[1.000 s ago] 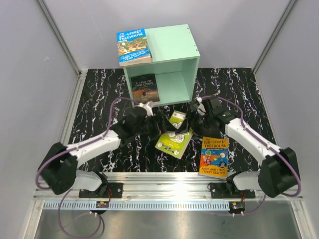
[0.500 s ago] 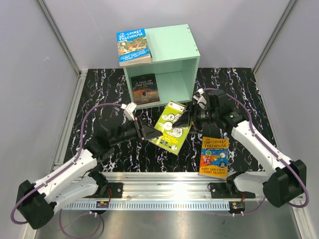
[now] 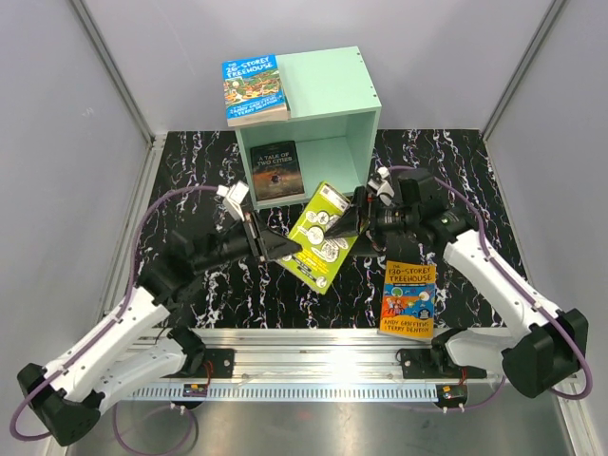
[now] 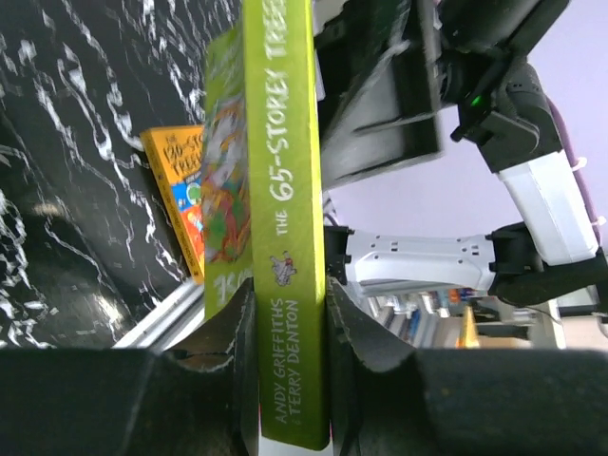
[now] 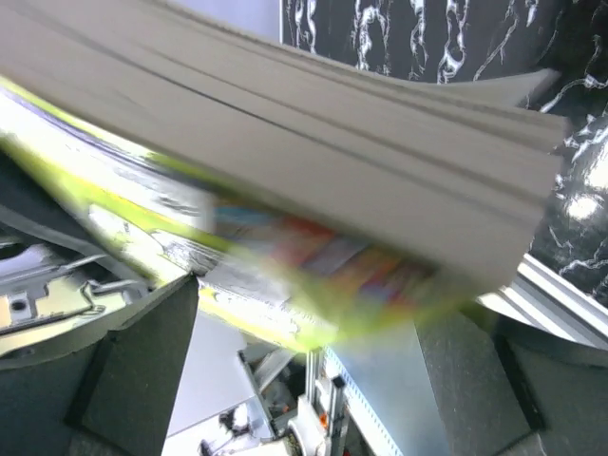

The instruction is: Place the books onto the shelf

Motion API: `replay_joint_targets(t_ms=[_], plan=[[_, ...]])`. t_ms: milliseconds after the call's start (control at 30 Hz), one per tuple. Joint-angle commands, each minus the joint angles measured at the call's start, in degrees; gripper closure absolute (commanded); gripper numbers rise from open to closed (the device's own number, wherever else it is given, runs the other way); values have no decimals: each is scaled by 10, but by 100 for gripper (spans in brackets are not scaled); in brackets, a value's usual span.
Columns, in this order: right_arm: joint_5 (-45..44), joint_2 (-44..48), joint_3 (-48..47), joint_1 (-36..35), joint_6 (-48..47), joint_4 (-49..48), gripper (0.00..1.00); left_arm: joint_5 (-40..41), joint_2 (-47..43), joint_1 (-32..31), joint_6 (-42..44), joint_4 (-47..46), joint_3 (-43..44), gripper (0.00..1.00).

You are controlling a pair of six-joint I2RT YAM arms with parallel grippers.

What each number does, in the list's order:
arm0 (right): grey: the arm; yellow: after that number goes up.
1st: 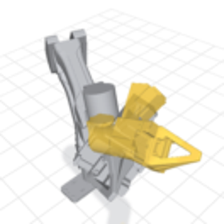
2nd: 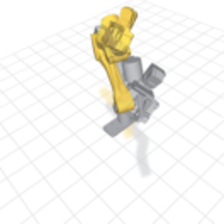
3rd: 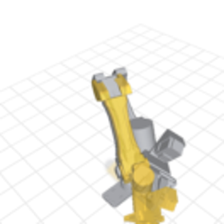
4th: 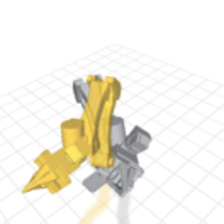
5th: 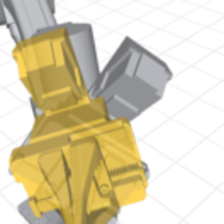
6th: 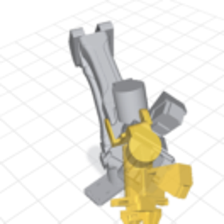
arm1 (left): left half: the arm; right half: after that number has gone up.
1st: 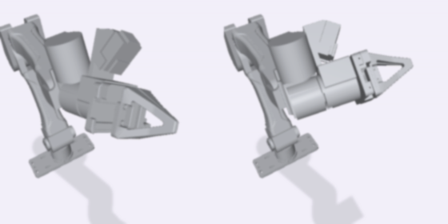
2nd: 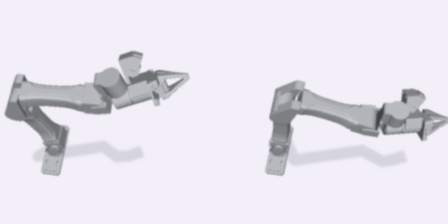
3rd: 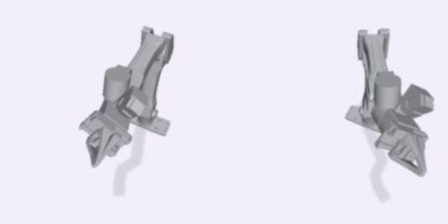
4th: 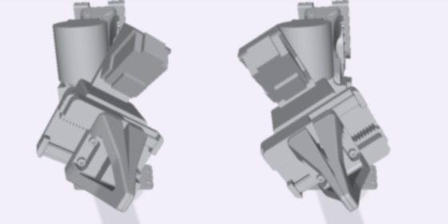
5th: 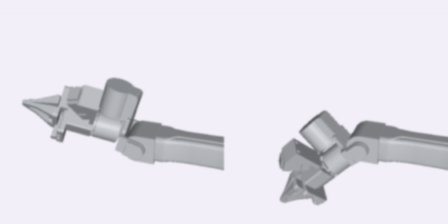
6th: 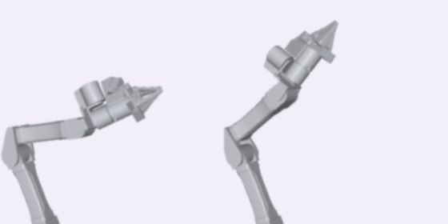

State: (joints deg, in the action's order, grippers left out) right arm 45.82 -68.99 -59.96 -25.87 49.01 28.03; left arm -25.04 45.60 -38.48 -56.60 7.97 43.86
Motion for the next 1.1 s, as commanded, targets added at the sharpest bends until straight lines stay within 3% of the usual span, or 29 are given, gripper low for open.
replay_joint_targets(t_ms=[0, 200, 300, 433, 567, 733, 933, 1067], plan=[[-55, 30, -87, 0, -46, 75, 0, -5, 30, 0, 80, 58, 164, 100], [-113, 92, -91, 0, -115, 206, 0, -39, 140, 39, 150, 128, 433, 100], [-113, 124, -53, 0, -120, 231, 0, -83, 205, 80, 143, 98, 544, 100], [-117, 147, -33, 0, -112, 243, 0, -133, 278, 163, 79, -29, 619, 100], [-139, 136, -63, 0, -137, 279, 0, -138, 327, 229, -58, -196, 622, 100], [-152, 143, -57, 0, -139, 287, 0, -78, 373, 281, -103, -256, 625, 100], [-165, 141, -58, 0, -148, 294, 0, 45, 369, 301, -143, -308, 516, 100], [-170, 142, -53, 0, -150, 295, 0, 117, 369, 308, -230, -386, 417, 100]])
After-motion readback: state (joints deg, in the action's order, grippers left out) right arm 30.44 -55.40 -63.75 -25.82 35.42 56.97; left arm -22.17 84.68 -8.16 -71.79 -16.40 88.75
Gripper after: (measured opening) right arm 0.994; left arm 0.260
